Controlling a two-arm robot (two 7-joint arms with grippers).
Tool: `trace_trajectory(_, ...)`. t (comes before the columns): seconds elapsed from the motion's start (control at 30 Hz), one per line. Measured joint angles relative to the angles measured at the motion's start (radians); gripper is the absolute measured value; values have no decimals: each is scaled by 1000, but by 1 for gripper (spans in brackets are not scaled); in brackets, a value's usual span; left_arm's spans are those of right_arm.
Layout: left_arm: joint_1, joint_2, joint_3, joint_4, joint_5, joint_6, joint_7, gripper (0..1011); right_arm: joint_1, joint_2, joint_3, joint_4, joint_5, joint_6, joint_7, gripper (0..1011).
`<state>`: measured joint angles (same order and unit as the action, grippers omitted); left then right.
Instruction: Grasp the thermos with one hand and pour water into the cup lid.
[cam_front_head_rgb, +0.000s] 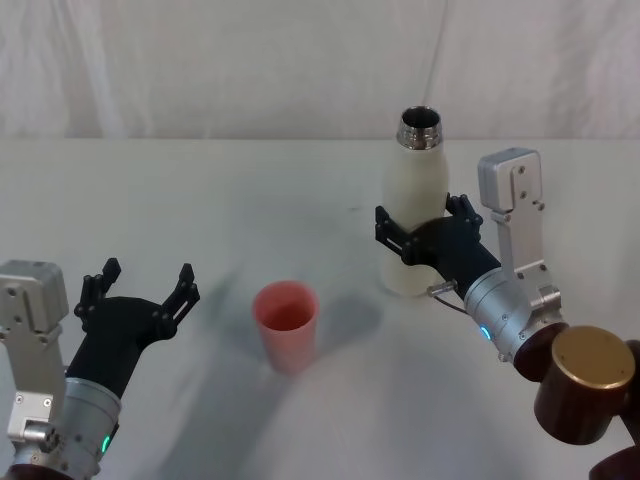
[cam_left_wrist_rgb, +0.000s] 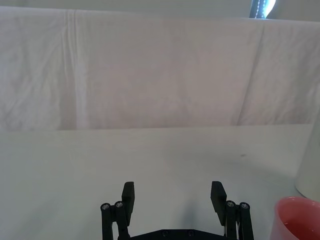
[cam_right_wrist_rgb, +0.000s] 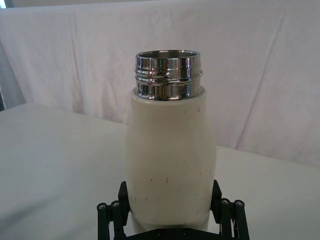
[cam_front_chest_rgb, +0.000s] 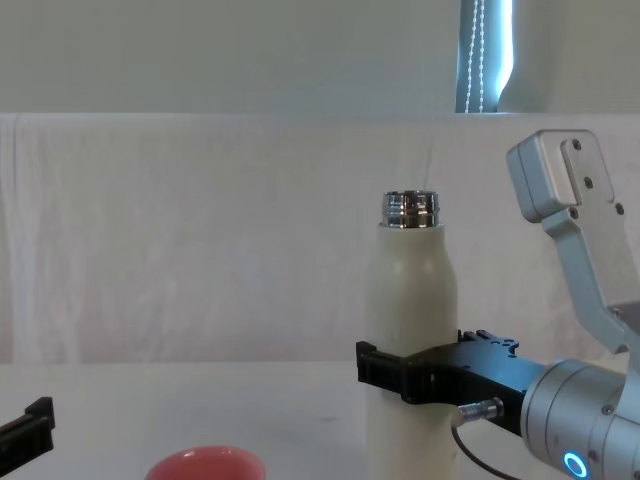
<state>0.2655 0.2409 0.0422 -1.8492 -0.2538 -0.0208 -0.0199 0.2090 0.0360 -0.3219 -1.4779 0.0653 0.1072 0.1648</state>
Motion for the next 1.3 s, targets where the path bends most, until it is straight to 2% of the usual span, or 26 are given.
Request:
trace_trajectory(0.73,0,0,0,0,0,0,0,1001,19,-26,-1,48,-3,-11,-14,950)
trace_trajectory(1.3,0,0,0,0,0,0,0,1001,20,-31,3,58,-5,-16,-15,971)
